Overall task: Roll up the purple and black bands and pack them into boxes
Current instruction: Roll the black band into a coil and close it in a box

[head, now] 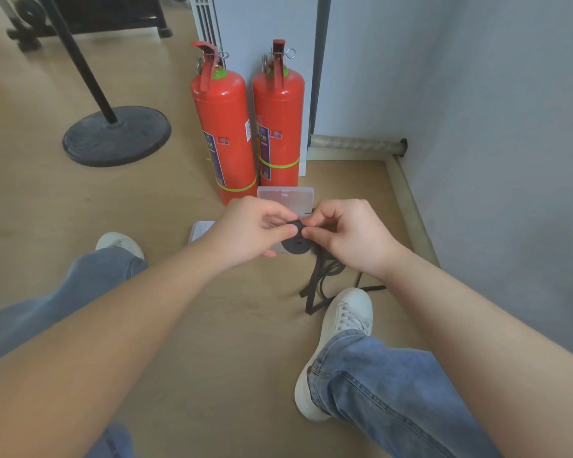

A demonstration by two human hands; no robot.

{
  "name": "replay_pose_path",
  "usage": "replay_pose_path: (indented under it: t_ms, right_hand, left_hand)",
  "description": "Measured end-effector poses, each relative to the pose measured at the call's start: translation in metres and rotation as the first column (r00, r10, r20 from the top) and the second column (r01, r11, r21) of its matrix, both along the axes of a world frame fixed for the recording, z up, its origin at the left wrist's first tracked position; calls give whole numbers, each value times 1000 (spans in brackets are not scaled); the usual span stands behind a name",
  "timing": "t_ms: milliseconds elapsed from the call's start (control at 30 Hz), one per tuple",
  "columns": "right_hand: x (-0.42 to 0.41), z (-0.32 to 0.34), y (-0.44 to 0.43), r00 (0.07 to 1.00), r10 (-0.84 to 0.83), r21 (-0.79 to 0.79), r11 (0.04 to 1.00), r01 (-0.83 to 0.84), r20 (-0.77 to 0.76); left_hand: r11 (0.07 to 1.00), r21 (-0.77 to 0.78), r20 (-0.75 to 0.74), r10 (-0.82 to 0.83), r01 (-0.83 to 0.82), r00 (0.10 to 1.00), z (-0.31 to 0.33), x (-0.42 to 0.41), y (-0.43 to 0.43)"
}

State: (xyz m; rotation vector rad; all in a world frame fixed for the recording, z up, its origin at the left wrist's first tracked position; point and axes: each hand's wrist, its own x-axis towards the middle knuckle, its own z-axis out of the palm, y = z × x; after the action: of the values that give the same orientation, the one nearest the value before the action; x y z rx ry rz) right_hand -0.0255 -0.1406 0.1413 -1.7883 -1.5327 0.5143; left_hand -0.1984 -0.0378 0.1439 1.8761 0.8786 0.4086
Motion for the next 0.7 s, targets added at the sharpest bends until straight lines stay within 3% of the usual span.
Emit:
replay_pose_path:
  t_ms: [100, 200, 333, 467, 600, 700]
  right_hand:
    - [-1, -2, -1, 997, 41, 10, 999, -42, 60]
    - [-4, -4, 1, 998, 14, 11, 1000, -13, -64]
    - [-3, -8, 1, 944, -34, -15, 999, 31, -329]
    - [-3, -4, 0, 881, -97, -39, 995, 89, -463]
    - [1, -1, 0, 920, -110, -33, 994, 105, -376]
    - [2, -1, -2, 969, -65, -42, 998, 56, -240]
  left_hand:
    - [988, 136, -108, -53, 67, 993, 0, 0, 3]
    - [982, 173, -105, -54, 72, 993, -4, 1, 2]
    - [999, 30, 14, 42, -42, 999, -13, 4, 0]
    - [973, -170, 150, 181, -155, 972, -10, 8, -3]
    - [946, -307, 137, 155, -107, 978, -4, 5, -4]
    - [989, -143, -4, 32, -32, 999, -2, -1, 0]
